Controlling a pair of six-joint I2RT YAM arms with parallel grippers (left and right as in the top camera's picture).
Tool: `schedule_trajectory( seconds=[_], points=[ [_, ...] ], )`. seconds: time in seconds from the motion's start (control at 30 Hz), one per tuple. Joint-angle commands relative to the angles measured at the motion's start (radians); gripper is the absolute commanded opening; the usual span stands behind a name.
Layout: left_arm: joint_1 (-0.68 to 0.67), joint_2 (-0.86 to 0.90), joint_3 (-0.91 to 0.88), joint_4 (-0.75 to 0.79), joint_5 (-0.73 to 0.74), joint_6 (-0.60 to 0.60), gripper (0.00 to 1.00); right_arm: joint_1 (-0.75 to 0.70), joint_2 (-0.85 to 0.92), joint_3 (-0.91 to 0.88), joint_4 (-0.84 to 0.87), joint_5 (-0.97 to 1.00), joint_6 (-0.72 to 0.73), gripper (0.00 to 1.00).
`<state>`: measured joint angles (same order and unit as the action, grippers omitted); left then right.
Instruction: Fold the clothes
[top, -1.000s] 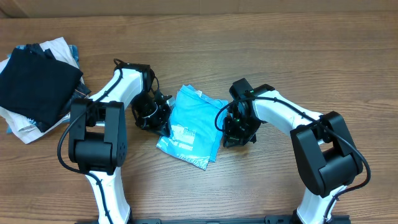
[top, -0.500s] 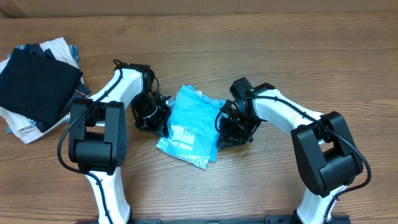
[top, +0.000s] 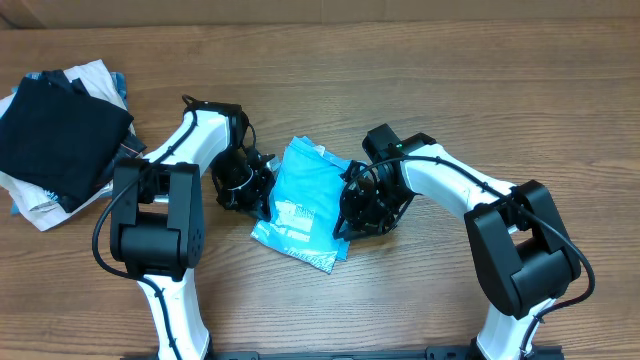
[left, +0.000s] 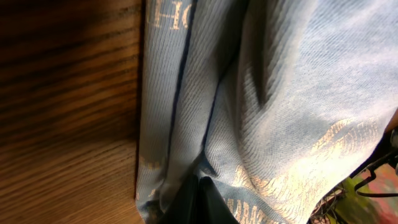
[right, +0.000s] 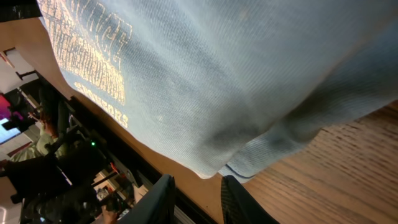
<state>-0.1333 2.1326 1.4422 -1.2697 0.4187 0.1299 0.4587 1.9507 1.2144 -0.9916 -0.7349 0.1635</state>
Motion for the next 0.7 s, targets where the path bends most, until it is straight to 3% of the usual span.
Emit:
schedule_trajectory(
  seconds=[0.0, 0.43, 0.57, 0.67],
  points=[
    [-0.005, -0.027, -0.007, -0.005, -0.007, -0.014, 0.04, 0.002, 0.001, -0.014, 0.018, 0.017, -0.007, 0.28],
    [-0.005, -0.027, -0.007, -0.009, -0.007, -0.014, 0.04, 0.034, 0.071, -0.017, 0.052, 0.016, 0.016, 0.29],
    [-0.005, -0.027, -0.007, -0.008, -0.008, -0.014, 0.04, 0.034, 0.074, -0.016, 0.055, 0.016, 0.02, 0.04],
    [-0.001, -0.027, -0.007, -0.008, -0.013, -0.021, 0.04, 0.023, 0.073, -0.016, 0.044, 0.016, 0.023, 0.04]
  ],
)
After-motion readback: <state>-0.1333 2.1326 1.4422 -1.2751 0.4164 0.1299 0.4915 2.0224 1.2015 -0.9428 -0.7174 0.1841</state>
